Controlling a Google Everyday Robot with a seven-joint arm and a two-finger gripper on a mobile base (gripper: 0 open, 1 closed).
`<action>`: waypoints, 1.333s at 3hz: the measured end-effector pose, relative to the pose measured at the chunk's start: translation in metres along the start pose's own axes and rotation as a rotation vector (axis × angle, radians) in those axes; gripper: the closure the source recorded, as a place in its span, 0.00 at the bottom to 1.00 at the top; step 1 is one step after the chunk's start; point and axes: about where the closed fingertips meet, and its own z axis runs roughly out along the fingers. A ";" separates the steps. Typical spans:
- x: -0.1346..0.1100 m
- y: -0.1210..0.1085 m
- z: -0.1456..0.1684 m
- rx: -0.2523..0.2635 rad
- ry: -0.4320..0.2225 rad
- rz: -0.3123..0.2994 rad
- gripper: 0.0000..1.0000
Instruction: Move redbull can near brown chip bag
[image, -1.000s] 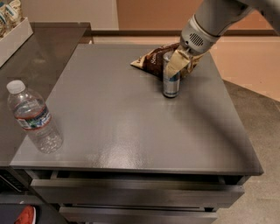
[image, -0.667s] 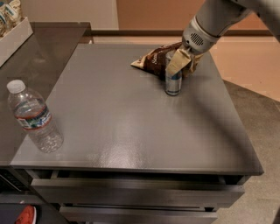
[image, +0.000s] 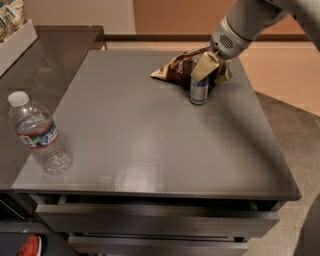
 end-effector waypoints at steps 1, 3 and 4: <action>0.001 -0.006 -0.001 0.004 -0.010 0.022 0.59; 0.010 -0.014 -0.004 0.007 -0.027 0.058 0.13; 0.014 -0.016 -0.007 0.012 -0.034 0.067 0.00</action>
Offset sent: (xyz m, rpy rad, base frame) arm 0.0076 -0.0215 0.0057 0.0427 -0.0048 -0.0628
